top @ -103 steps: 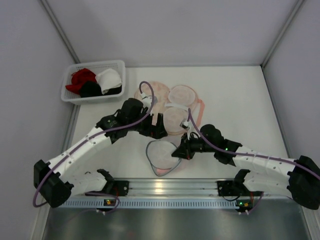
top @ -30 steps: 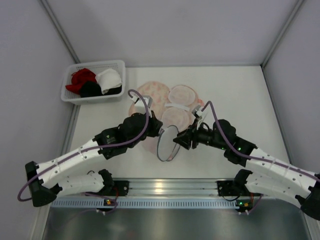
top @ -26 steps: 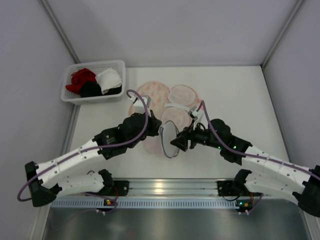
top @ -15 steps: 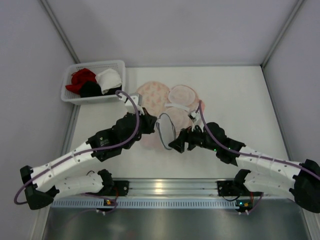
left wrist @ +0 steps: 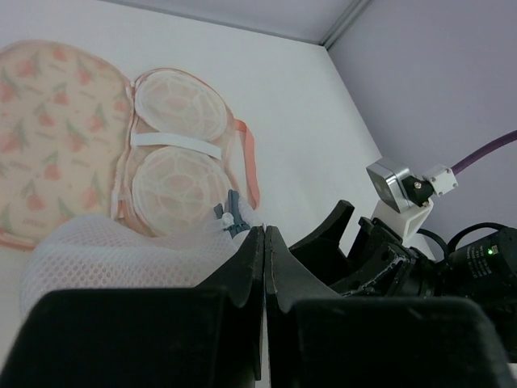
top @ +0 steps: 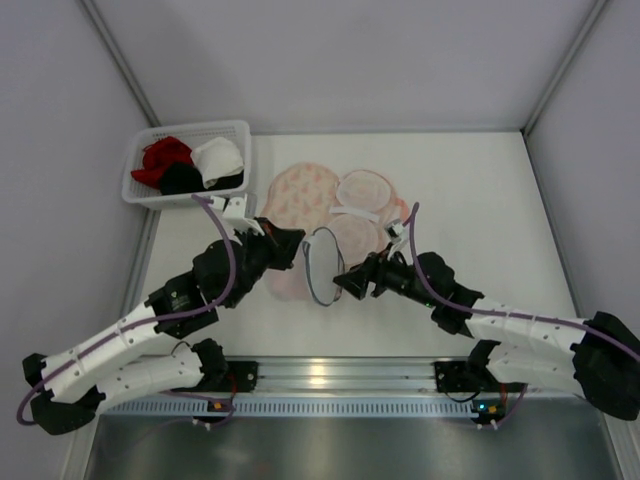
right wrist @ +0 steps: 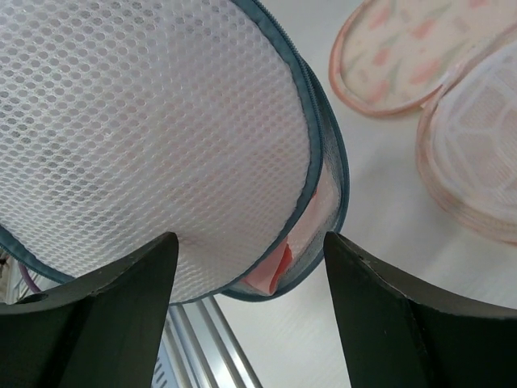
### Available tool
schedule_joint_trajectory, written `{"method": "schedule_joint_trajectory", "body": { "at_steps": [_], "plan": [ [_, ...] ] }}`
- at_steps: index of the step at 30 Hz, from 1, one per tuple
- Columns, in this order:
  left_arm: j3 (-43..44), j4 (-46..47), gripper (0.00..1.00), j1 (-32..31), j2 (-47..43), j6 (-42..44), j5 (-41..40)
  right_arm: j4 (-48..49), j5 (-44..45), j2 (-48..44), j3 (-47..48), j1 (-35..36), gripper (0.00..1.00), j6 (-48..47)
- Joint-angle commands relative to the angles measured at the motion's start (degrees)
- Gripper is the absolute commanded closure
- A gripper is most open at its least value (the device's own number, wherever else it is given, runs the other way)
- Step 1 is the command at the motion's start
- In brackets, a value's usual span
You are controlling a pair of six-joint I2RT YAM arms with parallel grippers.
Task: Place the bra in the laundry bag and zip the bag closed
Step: Zip the zipper on the laundry bag.
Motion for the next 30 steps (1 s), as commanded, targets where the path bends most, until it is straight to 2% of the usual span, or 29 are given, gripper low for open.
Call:
{"method": "schedule_joint_trajectory", "body": {
  "at_steps": [1,6,12,18,25,30],
  "plan": [
    [0.15,4.54,1.00,-0.10,-1.18,1.05,1.26,10.95,-2.42,1.92,0.78,-0.16,0.27,-0.84],
    [0.41,4.63,1.00,-0.02,-1.36,1.40,2.76,18.84,-5.05,5.00,-0.62,-0.42,0.25,0.65],
    [0.33,5.77,1.00,-0.02,-1.80,1.67,3.29,21.40,-5.41,7.02,-0.35,-0.42,0.23,1.18],
    [0.15,7.44,1.00,-0.10,-2.24,2.11,5.13,26.48,-5.50,9.31,-1.67,-0.60,0.10,1.18],
    [0.33,7.97,1.00,-0.02,-3.29,0.88,6.28,35.88,-8.04,13.00,-2.20,-0.86,0.02,2.06],
    [-0.11,8.50,1.00,-0.02,-3.47,-0.53,6.63,43.01,-8.84,14.84,-2.73,-1.21,0.01,1.80]
  ]
}}
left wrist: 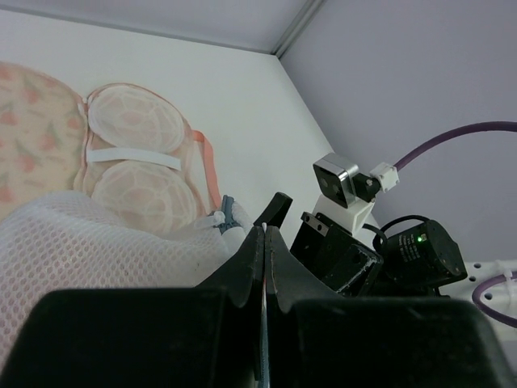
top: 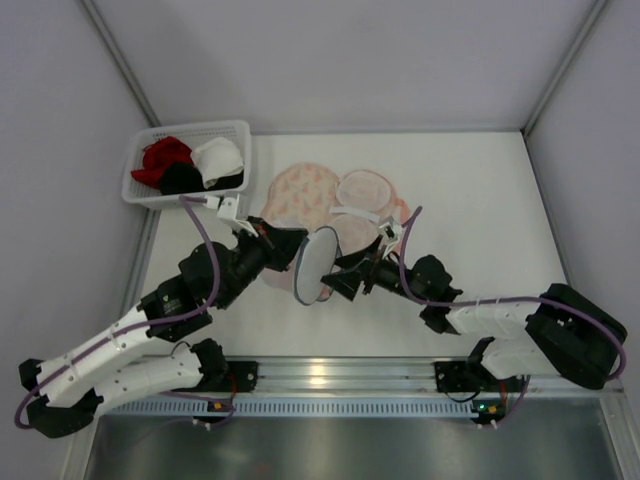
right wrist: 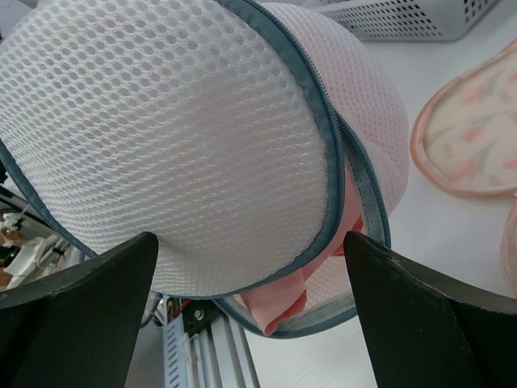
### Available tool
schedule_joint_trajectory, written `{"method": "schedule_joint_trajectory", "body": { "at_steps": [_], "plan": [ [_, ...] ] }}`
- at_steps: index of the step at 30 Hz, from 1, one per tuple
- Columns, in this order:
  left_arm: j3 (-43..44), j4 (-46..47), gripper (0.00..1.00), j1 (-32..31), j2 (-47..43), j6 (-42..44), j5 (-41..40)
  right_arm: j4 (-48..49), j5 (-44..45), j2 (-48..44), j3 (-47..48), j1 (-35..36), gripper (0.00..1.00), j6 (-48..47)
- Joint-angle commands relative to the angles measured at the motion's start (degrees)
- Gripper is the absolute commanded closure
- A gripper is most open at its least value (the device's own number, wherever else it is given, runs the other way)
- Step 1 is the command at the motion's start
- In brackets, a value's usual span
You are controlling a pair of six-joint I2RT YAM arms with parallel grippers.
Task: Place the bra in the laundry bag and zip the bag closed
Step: Zip the zipper on the laundry bag.
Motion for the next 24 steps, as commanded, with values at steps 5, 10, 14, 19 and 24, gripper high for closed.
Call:
{"method": "schedule_joint_trajectory", "body": {
  "at_steps": [5,10,14,19,24],
  "plan": [
    [-0.51,5.99,1.00,-0.02,-1.77,-2.17,1.38,15.08,-3.77,2.92,1.76,-0.86,0.01,0.04],
    [-0.86,6.16,1.00,-0.02,-2.38,-2.61,1.03,20.79,-5.00,5.47,1.94,-1.13,0.01,3.64],
    [-0.86,5.37,1.00,-0.02,-2.47,-2.62,0.07,26.51,-5.97,6.62,0.97,-1.48,0.29,5.58],
    [-0.07,2.48,1.00,0.07,-2.74,-1.56,-5.02,18.47,-5.89,3.02,0.62,-1.57,0.89,4.19],
    [2.56,-1.57,1.00,0.07,-2.47,0.72,-9.60,2.21,-2.38,-6.99,-0.52,-1.57,1.00,0.06]
  ]
}}
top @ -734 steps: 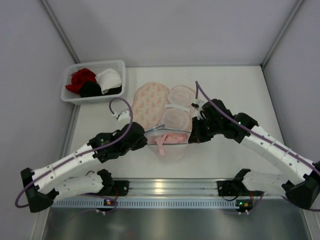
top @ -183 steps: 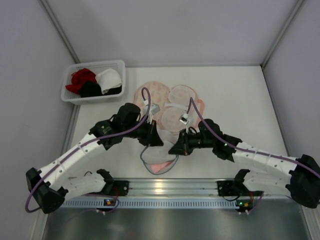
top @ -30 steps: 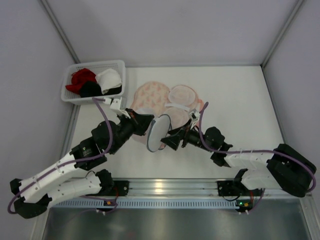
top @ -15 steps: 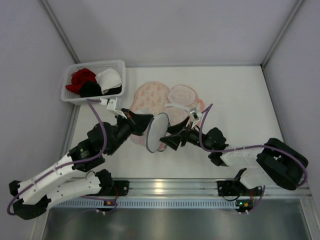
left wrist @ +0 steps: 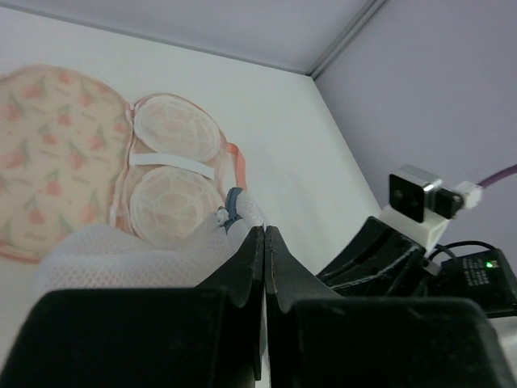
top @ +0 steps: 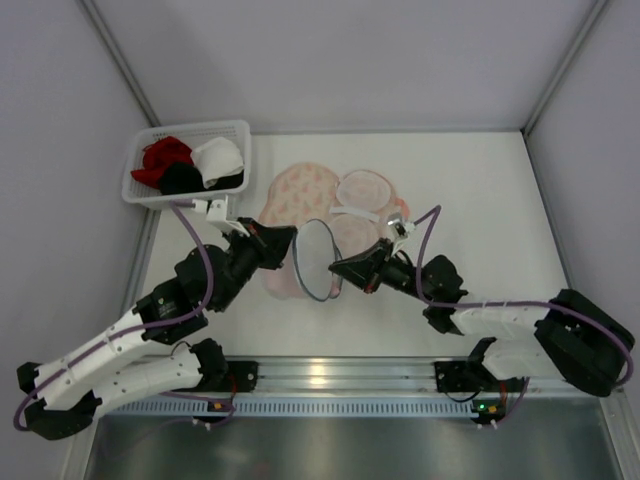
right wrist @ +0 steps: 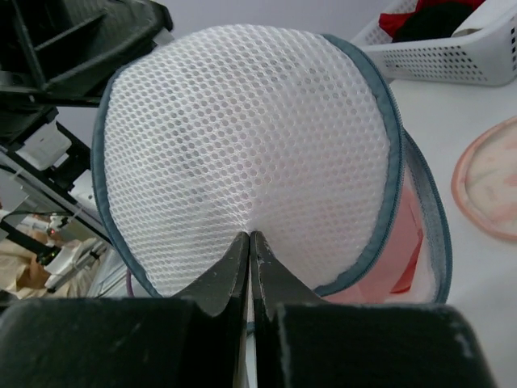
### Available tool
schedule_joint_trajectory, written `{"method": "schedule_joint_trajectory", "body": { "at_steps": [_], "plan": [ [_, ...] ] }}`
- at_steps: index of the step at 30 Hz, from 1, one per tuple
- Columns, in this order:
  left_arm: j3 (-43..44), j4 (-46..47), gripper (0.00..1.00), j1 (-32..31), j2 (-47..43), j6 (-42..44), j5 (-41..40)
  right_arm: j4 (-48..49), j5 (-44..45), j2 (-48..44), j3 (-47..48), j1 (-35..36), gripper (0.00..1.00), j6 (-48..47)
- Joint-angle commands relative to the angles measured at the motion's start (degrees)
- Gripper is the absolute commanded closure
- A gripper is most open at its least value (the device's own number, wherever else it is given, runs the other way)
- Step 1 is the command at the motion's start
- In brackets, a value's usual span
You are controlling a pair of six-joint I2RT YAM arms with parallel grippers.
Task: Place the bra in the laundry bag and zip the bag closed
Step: Zip the zipper on the laundry bag.
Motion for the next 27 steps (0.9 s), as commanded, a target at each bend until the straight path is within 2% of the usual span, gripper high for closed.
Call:
{"method": "schedule_joint_trajectory", "body": {
  "at_steps": [1,2,7,12,14,18,22,27],
  "plan": [
    [4.16,-0.59,1.00,0.05,-0.48,2.67,-4.12,-8.83,3.09,-9.61,-0.04,-0.45,1.00,-4.84],
    [4.60,-1.02,1.00,0.05,-0.40,3.20,-4.12,-14.87,3.88,-11.30,-0.13,-0.45,1.00,-5.64],
    [6.27,-0.77,1.00,0.05,0.48,6.10,-2.01,-28.88,8.45,-19.12,0.75,-0.28,1.00,-8.72],
    [8.12,-3.93,1.00,0.05,2.33,7.86,-3.94,-45.37,12.57,-24.76,1.80,-0.01,1.00,-9.07],
    [8.47,-4.10,1.00,0.05,2.94,8.38,-3.68,-49.01,13.29,-27.57,1.72,0.08,1.00,-9.60],
    [8.47,-3.93,1.00,0.05,4.00,7.78,-2.01,-51.84,14.26,-29.43,0.93,0.16,1.00,-10.83],
    [7.60,-2.18,1.00,0.05,4.88,5.14,0.36,-47.72,12.68,-24.09,0.92,1.04,1.00,-10.13],
    [6.89,-0.59,1.00,0.05,5.23,4.25,0.36,-44.63,15.05,-18.27,3.12,7.61,1.00,-10.65]
  ]
}}
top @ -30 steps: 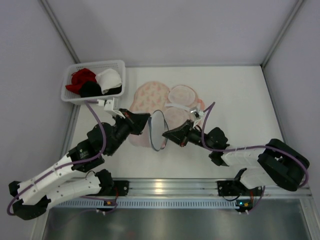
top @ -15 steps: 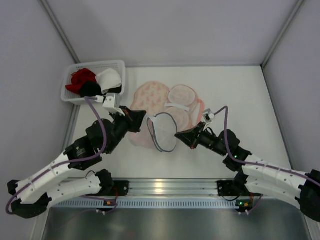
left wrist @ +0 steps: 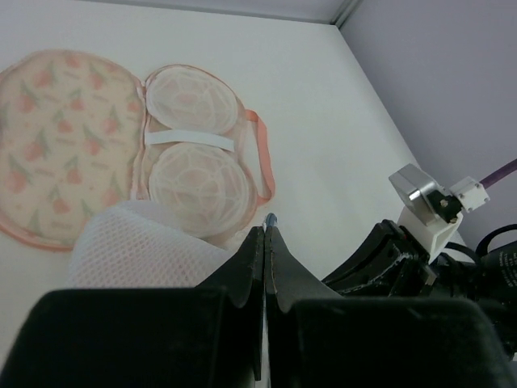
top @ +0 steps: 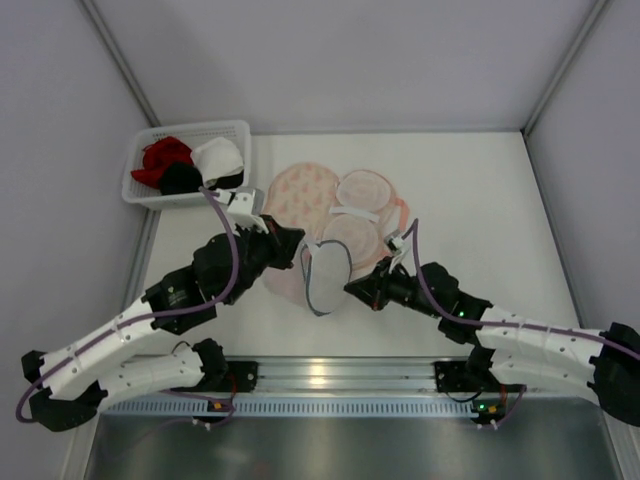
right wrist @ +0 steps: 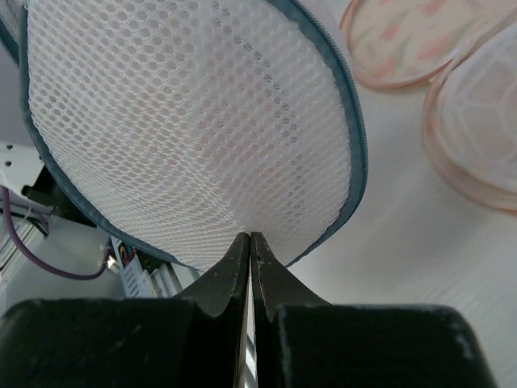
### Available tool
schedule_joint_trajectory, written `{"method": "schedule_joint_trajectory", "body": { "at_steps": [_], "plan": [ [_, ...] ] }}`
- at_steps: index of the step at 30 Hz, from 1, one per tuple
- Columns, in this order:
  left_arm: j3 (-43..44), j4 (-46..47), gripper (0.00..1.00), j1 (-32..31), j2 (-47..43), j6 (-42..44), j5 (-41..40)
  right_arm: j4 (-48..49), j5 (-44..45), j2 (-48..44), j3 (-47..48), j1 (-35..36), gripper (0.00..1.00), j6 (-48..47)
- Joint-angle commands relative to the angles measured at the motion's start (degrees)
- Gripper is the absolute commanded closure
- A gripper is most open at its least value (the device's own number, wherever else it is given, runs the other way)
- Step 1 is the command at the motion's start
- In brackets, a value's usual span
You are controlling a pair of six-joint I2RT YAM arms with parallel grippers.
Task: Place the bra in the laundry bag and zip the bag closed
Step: Zip the zipper on the laundry bag.
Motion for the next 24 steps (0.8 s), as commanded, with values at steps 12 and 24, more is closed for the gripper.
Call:
{"method": "schedule_joint_trajectory", "body": {
  "at_steps": [12,24],
  "plan": [
    [-2.13,9.79,1.00,0.73,-7.32,14.23,13.88,-18.00,5.29,-7.51,12.04,6.23,0.27,-12.20],
    [0.85,2.15,1.00,0.73,-2.42,21.53,34.33,-18.73,0.85,-12.79,12.67,-1.15,0.11,-22.49]
  ]
}}
